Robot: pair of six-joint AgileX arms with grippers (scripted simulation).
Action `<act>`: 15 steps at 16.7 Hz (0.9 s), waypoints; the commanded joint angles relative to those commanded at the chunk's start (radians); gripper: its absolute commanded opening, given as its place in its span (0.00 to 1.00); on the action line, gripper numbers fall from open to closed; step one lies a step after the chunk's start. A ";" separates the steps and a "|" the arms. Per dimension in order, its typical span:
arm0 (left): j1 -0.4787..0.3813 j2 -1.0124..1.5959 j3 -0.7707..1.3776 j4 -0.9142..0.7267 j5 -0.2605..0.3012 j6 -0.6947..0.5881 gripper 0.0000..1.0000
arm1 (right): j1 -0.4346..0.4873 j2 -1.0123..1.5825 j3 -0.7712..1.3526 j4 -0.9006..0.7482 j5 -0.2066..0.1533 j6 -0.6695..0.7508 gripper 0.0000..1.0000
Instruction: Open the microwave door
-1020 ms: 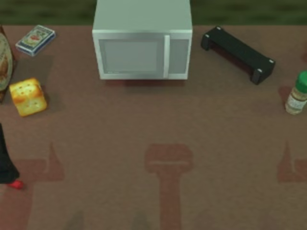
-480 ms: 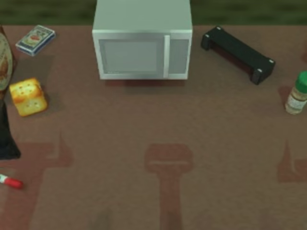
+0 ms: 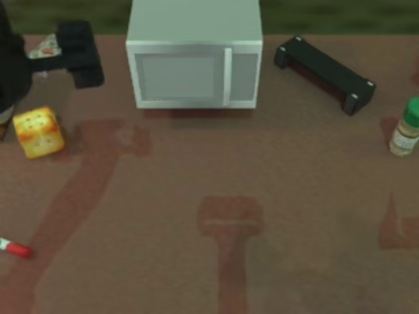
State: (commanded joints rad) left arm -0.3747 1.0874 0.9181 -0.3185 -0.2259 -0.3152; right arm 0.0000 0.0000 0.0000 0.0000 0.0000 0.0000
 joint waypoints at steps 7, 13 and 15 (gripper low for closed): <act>-0.215 0.645 0.539 -0.173 -0.129 -0.190 1.00 | 0.000 0.000 0.000 0.000 0.000 0.000 1.00; -0.328 0.985 0.802 -0.285 -0.198 -0.280 1.00 | 0.000 0.000 0.000 0.000 0.000 0.000 1.00; -0.341 1.024 0.830 -0.299 -0.206 -0.290 1.00 | 0.000 0.000 0.000 0.000 0.000 0.000 1.00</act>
State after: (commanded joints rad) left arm -0.7157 2.1109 1.7480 -0.6177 -0.4320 -0.6053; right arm 0.0000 0.0000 0.0000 0.0000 0.0000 0.0000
